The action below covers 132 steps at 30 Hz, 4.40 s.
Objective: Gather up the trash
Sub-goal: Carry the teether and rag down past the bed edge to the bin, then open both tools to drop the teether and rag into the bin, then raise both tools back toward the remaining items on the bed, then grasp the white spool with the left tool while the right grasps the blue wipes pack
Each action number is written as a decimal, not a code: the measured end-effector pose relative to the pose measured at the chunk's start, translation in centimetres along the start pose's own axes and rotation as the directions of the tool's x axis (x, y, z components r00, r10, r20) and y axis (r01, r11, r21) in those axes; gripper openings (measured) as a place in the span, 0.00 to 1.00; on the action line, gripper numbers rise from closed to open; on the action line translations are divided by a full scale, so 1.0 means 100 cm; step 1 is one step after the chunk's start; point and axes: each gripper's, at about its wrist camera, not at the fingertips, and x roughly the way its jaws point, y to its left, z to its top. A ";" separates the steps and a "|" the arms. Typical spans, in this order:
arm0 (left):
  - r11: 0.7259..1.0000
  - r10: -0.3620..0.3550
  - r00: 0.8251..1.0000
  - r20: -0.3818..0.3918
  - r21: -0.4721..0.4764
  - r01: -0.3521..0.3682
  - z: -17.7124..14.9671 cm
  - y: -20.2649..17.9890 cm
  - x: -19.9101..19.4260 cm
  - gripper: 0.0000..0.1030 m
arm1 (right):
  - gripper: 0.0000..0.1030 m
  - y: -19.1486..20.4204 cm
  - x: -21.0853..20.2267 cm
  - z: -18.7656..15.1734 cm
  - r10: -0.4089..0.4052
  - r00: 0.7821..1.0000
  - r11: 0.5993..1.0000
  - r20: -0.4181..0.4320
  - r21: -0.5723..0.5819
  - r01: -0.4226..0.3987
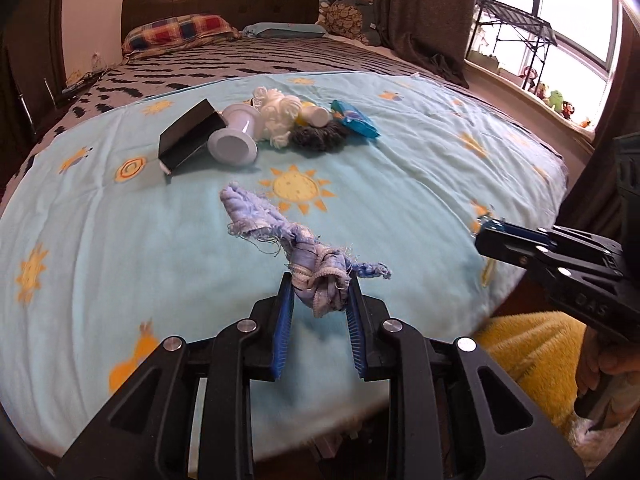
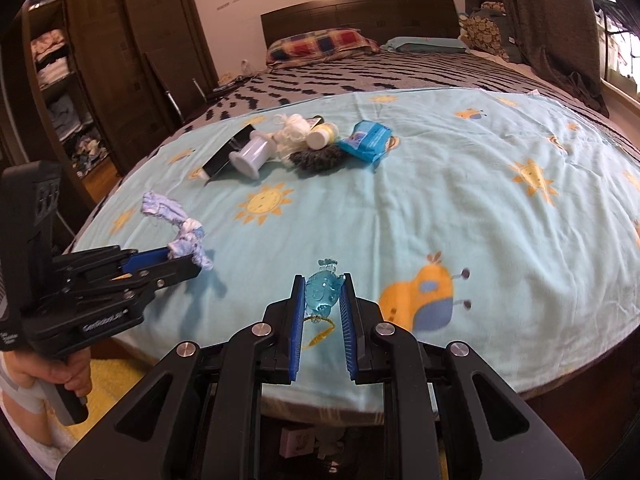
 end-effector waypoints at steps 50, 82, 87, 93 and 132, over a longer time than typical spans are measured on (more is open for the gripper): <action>0.990 -0.118 0.913 -0.392 -0.124 0.075 -0.197 -0.040 0.095 0.26 | 0.20 -0.004 0.083 -0.169 0.032 0.922 0.990 -0.386 0.138 0.023; 0.993 0.085 0.996 -0.007 -0.075 -0.086 -0.075 0.003 -0.028 0.89 | 0.91 -0.013 0.001 -0.053 -0.099 0.992 0.993 -0.078 0.059 0.104; 0.991 0.119 0.992 0.036 -0.072 -0.116 -0.038 0.016 -0.034 0.90 | 0.91 -0.013 0.003 -0.016 -0.112 0.993 0.993 -0.028 0.027 0.113; 0.990 0.119 0.992 0.047 -0.081 -0.115 0.001 0.033 -0.017 0.90 | 0.91 -0.025 0.020 0.030 -0.116 0.993 0.992 0.002 0.052 0.116; 0.988 0.108 0.991 -0.078 -0.104 -0.115 0.124 0.079 0.131 0.53 | 0.57 -0.063 0.177 0.156 -0.115 0.986 0.960 -0.124 0.241 0.142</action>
